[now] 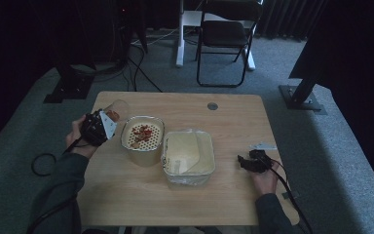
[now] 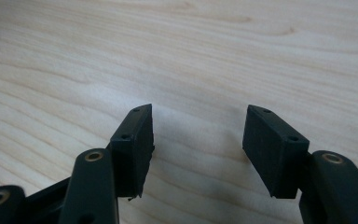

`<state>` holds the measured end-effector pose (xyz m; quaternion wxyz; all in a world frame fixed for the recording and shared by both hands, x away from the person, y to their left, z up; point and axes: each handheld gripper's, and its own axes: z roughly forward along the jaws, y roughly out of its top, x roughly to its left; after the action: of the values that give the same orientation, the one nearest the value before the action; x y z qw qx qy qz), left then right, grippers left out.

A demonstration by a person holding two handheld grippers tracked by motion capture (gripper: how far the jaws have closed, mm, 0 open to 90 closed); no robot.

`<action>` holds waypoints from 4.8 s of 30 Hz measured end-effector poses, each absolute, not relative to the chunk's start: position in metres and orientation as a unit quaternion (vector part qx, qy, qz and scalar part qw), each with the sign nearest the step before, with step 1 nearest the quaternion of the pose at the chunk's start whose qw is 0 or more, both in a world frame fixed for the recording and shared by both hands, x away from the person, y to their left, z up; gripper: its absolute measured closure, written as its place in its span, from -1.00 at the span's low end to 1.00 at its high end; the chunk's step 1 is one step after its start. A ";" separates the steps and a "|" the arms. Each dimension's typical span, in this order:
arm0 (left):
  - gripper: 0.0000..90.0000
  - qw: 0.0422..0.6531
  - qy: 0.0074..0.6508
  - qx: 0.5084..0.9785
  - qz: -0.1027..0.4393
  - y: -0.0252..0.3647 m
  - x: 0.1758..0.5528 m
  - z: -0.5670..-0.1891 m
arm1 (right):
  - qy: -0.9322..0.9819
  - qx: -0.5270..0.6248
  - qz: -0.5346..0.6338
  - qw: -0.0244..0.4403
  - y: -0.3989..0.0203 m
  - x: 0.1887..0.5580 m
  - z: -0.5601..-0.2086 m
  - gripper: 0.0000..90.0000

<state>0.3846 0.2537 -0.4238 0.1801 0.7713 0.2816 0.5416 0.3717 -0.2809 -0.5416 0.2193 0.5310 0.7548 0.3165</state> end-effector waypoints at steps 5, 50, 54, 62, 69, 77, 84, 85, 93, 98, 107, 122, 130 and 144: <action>-0.05 0.145 0.250 0.773 0.565 0.250 0.385 -0.420 | 0.753 0.534 0.318 0.217 -0.283 0.370 -0.543 -0.06; -0.04 -0.062 0.013 0.757 0.650 0.219 0.382 -0.398 | 0.730 0.543 0.347 0.228 -0.291 0.370 -0.549 -0.10; -0.04 -0.069 0.005 0.755 0.653 0.219 0.383 -0.399 | 0.728 0.545 0.349 0.226 -0.292 0.370 -0.549 -0.10; -0.04 -0.075 -0.004 0.752 0.655 0.219 0.383 -0.401 | 0.725 0.548 0.353 0.222 -0.293 0.370 -0.549 -0.10; -0.04 -0.071 0.001 0.751 0.656 0.220 0.383 -0.400 | 0.724 0.549 0.354 0.221 -0.293 0.370 -0.549 -0.10; -0.04 -0.076 0.000 0.752 0.655 0.221 0.384 -0.401 | 0.724 0.549 0.355 0.220 -0.294 0.370 -0.549 -0.10; -0.04 -0.081 -0.007 0.751 0.656 0.221 0.385 -0.405 | 0.723 0.550 0.358 0.218 -0.295 0.370 -0.549 -0.10; -0.04 -0.081 -0.007 0.751 0.656 0.221 0.385 -0.405 | 0.723 0.550 0.358 0.218 -0.295 0.370 -0.549 -0.10; -0.03 -0.068 0.015 0.753 0.654 0.221 0.386 -0.407 | 0.721 0.552 0.360 0.216 -0.295 0.370 -0.549 -0.10; -0.03 -0.061 0.017 0.757 0.650 0.219 0.386 -0.408 | 0.721 0.552 0.360 0.215 -0.295 0.370 -0.549 -0.10; -0.03 -0.056 0.018 0.761 0.646 0.214 0.388 -0.409 | 0.721 0.552 0.360 0.215 -0.296 0.370 -0.549 -0.10; -0.01 -0.044 0.016 0.761 0.647 0.211 0.386 -0.407 | 0.721 0.552 0.361 0.215 -0.296 0.371 -0.549 -0.10; 0.00 -0.059 0.004 0.759 0.649 0.212 0.387 -0.413 | 0.720 0.552 0.361 0.215 -0.296 0.370 -0.549 -0.10; 0.00 -0.069 -0.009 0.759 0.647 0.211 0.385 -0.417 | 0.720 0.553 0.361 0.214 -0.296 0.370 -0.549 -0.10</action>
<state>0.3852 0.2114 -0.4168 -0.0690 0.7595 -0.0093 0.6468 0.3703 -0.2958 -0.5488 0.2143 0.5525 0.7199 0.3612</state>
